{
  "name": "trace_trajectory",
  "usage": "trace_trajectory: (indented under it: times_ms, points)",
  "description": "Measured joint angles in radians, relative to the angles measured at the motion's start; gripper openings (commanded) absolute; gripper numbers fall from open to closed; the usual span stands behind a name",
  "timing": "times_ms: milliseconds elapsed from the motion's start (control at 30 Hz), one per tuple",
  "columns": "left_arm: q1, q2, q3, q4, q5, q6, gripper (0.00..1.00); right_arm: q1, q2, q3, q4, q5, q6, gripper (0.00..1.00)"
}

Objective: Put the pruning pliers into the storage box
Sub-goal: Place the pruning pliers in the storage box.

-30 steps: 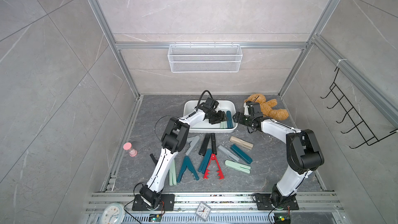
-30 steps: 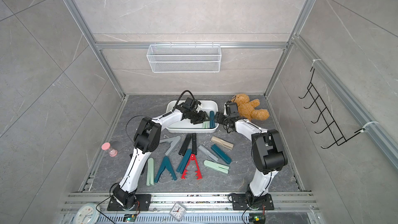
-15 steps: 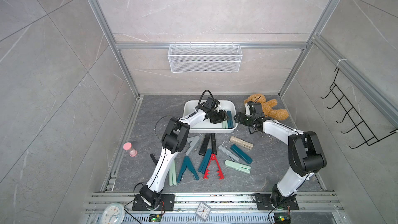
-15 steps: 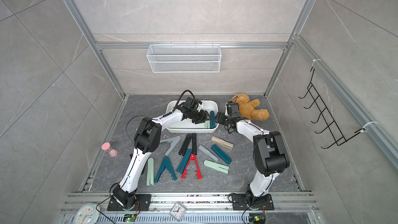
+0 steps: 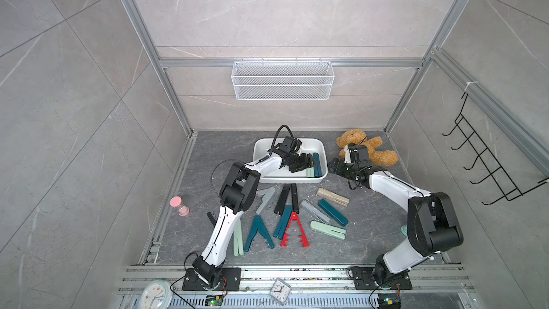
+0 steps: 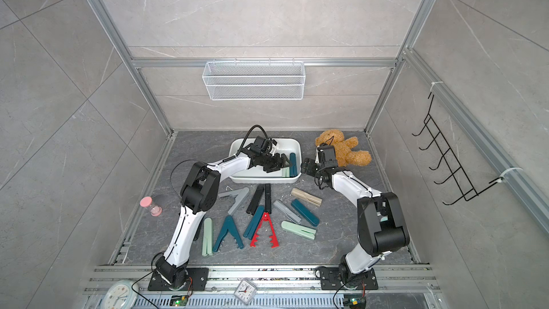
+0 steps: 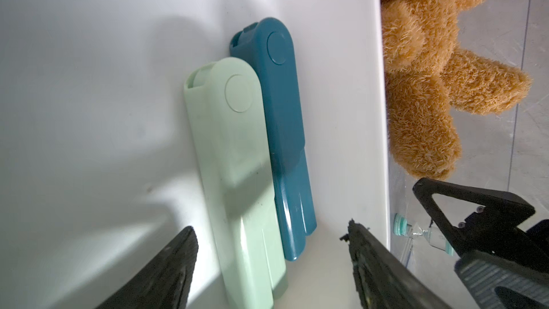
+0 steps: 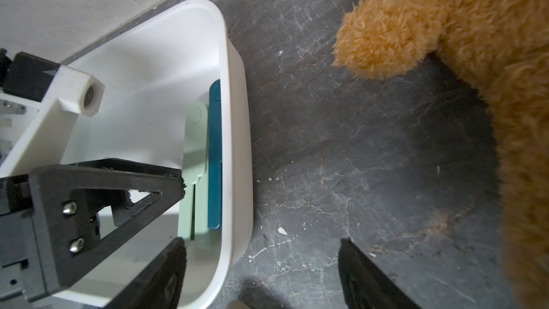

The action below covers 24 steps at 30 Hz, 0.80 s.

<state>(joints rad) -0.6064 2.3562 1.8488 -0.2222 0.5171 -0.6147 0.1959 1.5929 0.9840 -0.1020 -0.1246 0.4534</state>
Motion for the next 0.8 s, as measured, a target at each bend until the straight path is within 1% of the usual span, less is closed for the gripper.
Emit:
trace_trajectory:
  times_ms: [200,333,533,633,800]
  points:
    - [-0.012,-0.106,-0.057,0.047,-0.047,0.023,1.0,0.0,-0.059,-0.05,-0.002,-0.023,-0.006,0.78]
    - [-0.018,-0.167,-0.093,0.079,-0.072,0.032,1.0,0.0,-0.092,-0.103,-0.001,-0.06,-0.016,0.76]
    - [-0.023,-0.247,-0.195,0.127,-0.119,0.049,1.0,0.004,-0.159,-0.164,-0.003,-0.093,-0.029,0.75]
    - [-0.029,-0.283,-0.248,0.142,-0.151,0.064,1.0,0.028,-0.182,-0.175,-0.012,-0.098,-0.04,0.74]
    - [-0.034,-0.347,-0.328,0.154,-0.203,0.084,1.0,0.101,-0.196,-0.183,-0.026,-0.097,-0.059,0.74]
